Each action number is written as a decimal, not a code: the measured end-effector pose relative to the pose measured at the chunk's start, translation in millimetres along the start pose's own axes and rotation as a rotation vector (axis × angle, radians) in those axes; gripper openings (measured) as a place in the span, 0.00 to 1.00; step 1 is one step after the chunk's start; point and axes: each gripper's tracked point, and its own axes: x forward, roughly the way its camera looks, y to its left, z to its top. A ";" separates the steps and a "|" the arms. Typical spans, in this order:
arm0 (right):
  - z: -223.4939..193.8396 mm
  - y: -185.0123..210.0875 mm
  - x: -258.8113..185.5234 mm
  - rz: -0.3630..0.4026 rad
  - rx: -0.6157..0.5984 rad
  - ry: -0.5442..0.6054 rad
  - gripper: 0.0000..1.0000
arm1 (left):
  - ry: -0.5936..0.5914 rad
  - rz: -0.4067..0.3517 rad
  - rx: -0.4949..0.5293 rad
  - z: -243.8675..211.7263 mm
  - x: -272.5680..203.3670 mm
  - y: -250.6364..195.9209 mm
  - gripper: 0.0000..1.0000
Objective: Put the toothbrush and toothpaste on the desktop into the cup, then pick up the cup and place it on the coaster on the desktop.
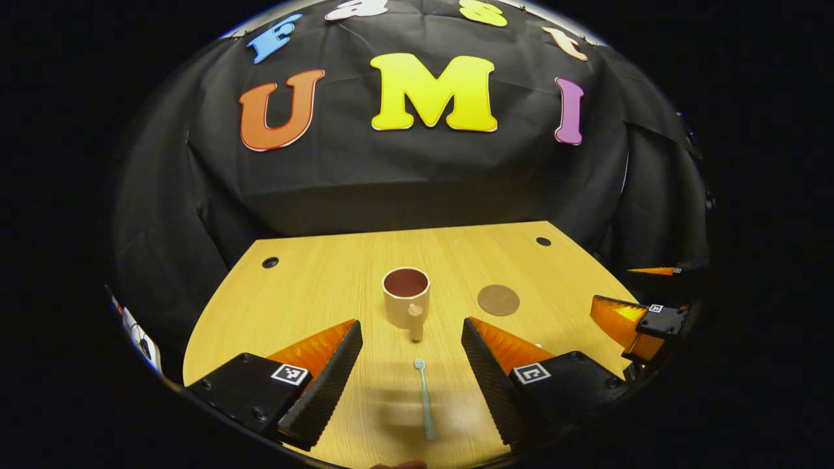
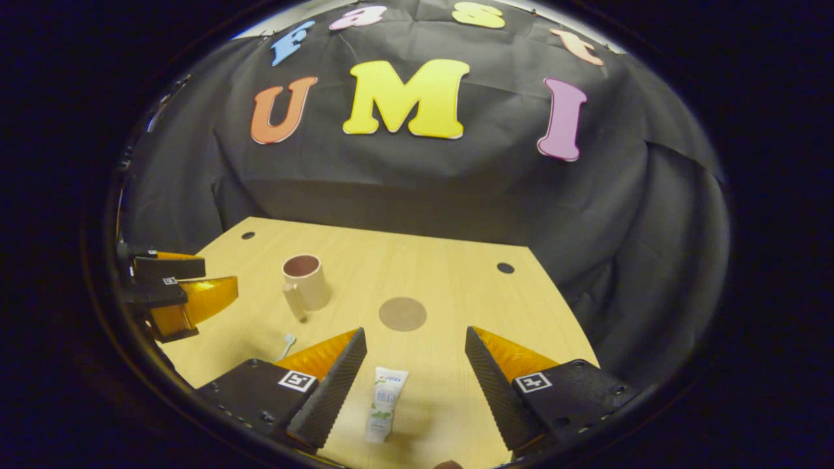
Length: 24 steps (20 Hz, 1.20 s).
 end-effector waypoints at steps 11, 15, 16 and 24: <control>-78.4 9.0 26.9 0.036 -0.007 0.334 0.96 | 0.228 -0.023 -0.017 -55.4 27.9 -2.9 0.98; -98.5 10.0 37.9 0.040 -0.013 0.443 0.94 | 0.338 -0.033 -0.051 -76.4 37.1 -4.9 0.98; -101.2 9.1 39.9 0.034 -0.023 0.465 0.92 | 0.366 -0.036 -0.063 -82.0 38.2 -6.6 0.98; -125.6 20.1 47.1 0.065 -0.014 0.625 0.87 | 0.575 -0.048 -0.086 -117.2 53.8 -10.9 0.99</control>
